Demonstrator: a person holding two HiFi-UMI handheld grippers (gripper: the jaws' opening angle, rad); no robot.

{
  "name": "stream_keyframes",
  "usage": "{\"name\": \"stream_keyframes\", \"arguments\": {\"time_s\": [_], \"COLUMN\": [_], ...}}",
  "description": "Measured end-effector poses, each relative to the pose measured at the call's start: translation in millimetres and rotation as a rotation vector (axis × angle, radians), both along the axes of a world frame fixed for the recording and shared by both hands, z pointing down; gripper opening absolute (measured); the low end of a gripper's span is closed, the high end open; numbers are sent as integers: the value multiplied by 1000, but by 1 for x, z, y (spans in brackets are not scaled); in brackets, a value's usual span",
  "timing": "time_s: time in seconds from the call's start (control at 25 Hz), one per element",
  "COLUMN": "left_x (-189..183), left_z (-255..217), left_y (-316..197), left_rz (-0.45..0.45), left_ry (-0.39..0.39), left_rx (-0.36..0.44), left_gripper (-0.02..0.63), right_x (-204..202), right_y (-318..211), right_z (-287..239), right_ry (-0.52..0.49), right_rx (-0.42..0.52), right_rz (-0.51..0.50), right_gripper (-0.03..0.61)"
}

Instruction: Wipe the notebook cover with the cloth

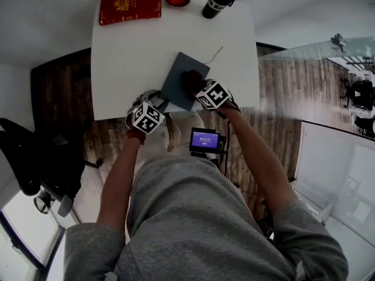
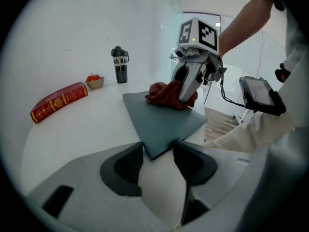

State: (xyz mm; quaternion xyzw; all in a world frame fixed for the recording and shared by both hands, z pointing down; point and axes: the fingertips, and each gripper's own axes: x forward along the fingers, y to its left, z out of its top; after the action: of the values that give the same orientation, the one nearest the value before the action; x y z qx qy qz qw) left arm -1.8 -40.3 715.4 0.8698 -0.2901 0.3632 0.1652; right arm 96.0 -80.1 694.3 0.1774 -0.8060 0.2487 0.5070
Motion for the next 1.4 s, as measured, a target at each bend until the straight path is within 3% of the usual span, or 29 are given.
{"name": "stream_keyframes", "arguments": {"time_s": [1.12, 1.4], "left_x": [-1, -1], "left_z": [1, 1], "left_y": [0, 1], "left_rz": [-3, 3], "left_ry": [1, 14], "left_rx": [-4, -26], "left_gripper": [198, 194], "right_x": [-31, -34], "right_y": [68, 69], "right_z": [-2, 0], "right_ry": [-51, -18], "right_rx": [-29, 37], "right_rz": [-223, -275], "right_gripper": [123, 133]}}
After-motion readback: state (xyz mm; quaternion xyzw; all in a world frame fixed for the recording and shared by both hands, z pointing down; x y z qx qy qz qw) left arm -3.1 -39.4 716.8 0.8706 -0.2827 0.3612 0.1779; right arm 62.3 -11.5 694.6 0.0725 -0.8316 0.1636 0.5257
